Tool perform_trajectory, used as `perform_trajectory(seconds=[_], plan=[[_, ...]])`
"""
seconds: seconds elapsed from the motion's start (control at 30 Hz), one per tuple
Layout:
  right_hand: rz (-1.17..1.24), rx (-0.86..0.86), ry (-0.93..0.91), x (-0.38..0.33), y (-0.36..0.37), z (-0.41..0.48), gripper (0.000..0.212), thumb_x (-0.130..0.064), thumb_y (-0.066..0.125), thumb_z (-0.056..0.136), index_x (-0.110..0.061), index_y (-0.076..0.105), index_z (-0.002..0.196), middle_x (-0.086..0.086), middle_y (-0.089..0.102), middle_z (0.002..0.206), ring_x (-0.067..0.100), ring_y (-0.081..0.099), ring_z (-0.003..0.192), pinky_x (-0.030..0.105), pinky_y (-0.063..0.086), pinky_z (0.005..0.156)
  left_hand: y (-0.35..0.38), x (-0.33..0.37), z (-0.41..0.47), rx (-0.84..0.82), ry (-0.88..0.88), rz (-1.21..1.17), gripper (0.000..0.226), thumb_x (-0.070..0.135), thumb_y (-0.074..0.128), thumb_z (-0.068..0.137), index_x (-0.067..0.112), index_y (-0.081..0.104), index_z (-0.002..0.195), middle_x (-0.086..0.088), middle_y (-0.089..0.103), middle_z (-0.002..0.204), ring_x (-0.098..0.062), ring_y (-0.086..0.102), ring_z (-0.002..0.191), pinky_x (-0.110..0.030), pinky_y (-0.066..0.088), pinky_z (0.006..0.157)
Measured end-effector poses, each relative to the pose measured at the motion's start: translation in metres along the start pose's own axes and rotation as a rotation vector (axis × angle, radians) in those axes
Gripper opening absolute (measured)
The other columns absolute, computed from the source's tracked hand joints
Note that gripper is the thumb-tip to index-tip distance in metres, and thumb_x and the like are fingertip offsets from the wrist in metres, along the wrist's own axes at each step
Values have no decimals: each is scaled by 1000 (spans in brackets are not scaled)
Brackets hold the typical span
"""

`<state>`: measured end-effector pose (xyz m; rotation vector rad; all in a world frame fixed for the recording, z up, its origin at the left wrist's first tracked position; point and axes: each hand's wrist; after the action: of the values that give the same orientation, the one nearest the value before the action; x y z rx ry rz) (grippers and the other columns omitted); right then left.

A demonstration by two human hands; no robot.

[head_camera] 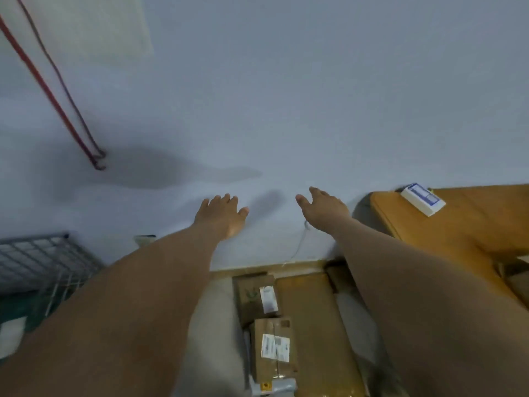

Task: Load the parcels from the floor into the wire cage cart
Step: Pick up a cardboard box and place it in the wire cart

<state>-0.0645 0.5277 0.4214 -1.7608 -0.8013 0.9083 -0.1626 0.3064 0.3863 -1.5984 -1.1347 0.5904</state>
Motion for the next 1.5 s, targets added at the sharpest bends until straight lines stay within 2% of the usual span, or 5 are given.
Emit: perform_trajectory(seconds=[0.6,0.73,0.83,1.13,1.5], plan=[[516,-698,640,170,496,36,94,-67,51,96,-9,17,162,18,38,159,39,43,140,41,39,100,507,13,39,-560,-767,-1167,91,54,68,92,10,27,160,-7,29,166,-28,36,148,-39,34,115],[674,-716,714,182,521,27,69,-52,61,97,-18,36,153,3,60,119,19,56,99,34,40,85,528,33,39,-601,-794,-1300,32,32,73,94,17,55,117,7,68,106,-7,65,86,-22,51,62],[717,-686,680,182,521,24,60,-38,67,97,-20,42,149,-5,58,105,3,50,81,27,39,64,543,35,44,-549,-774,-1350,49,32,86,82,15,65,123,-1,79,99,-18,77,87,-33,63,69],[923,-474,496,155,419,44,74,-6,78,87,-29,48,150,2,69,129,22,72,104,43,63,86,427,19,58,-314,-658,-1347,44,11,84,83,25,62,119,2,75,110,-19,74,96,-41,61,79],[1069,-46,-7,46,89,50,69,-12,72,90,-39,48,148,-5,65,133,24,67,114,50,56,100,65,47,23,174,-223,-1335,49,12,81,86,23,65,131,4,73,121,-23,72,102,-49,62,80]])
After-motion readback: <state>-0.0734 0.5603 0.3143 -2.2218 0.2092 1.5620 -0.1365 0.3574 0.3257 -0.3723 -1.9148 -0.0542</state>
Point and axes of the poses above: each hand's wrist, its own z-axis towards the middle knuckle, its own y-axis out of the palm, x = y × z
